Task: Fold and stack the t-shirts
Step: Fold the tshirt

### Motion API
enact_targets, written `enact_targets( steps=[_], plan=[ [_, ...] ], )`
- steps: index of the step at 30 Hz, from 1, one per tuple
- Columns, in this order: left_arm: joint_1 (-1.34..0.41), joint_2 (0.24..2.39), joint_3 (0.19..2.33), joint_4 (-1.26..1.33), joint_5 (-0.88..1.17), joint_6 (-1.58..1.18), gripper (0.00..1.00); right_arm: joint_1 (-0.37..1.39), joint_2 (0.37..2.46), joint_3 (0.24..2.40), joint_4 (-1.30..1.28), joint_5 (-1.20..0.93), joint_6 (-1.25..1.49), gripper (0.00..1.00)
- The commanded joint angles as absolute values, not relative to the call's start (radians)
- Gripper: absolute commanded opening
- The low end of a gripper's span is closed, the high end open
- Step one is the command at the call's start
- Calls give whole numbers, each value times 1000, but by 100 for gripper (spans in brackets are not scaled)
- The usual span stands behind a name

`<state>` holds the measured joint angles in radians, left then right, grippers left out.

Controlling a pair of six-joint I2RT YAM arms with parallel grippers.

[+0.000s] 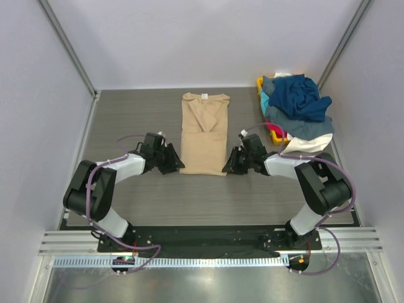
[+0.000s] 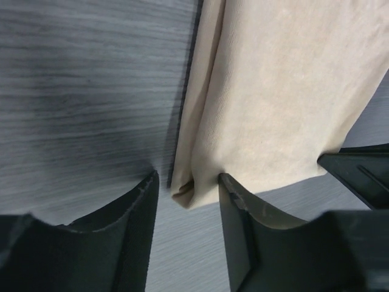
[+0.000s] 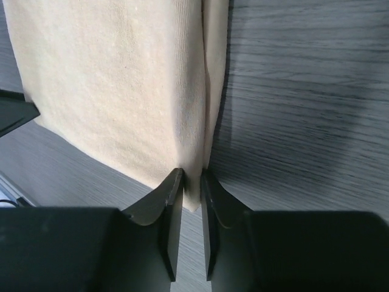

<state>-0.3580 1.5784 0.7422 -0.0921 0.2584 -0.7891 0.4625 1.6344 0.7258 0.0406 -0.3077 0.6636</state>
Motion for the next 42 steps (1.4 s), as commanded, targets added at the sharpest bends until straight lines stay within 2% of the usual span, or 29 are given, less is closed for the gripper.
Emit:
enact_targets(
  steps=[1,6,7,12,14,15,21,29,33,37,42],
  plan=[
    [-365,1627,718,-17,258,-802,45,468,1661,690,28,-305,666,23],
    [-382,1643,703,-3,264,-821,36,468,1661,690,28,-301,660,17],
    [-383,1641,700,-5,267,-825,30,469,1663,690,26,-301,660,16],
    [-409,1609,675,-3,259,-839,15,468,1664,693,28,-299,660,7],
    [-419,1600,661,-5,250,-842,2,468,1660,695,28,-299,660,5],
    [-425,1594,657,-5,242,-847,0,468,1657,695,28,-301,660,1],
    [-462,1516,626,-38,249,-873,0,471,1571,678,-35,-302,666,1],
    [-564,1179,633,-349,173,-937,0,592,1281,656,-308,-175,701,1],
    [-578,1025,733,-553,105,-939,0,673,1151,783,-440,-71,749,1],
    [-568,1031,886,-673,-44,-856,0,670,1208,977,-537,52,704,1],
    [-465,1192,1057,-689,-15,-772,0,620,1383,1222,-572,84,629,1]
  ],
)
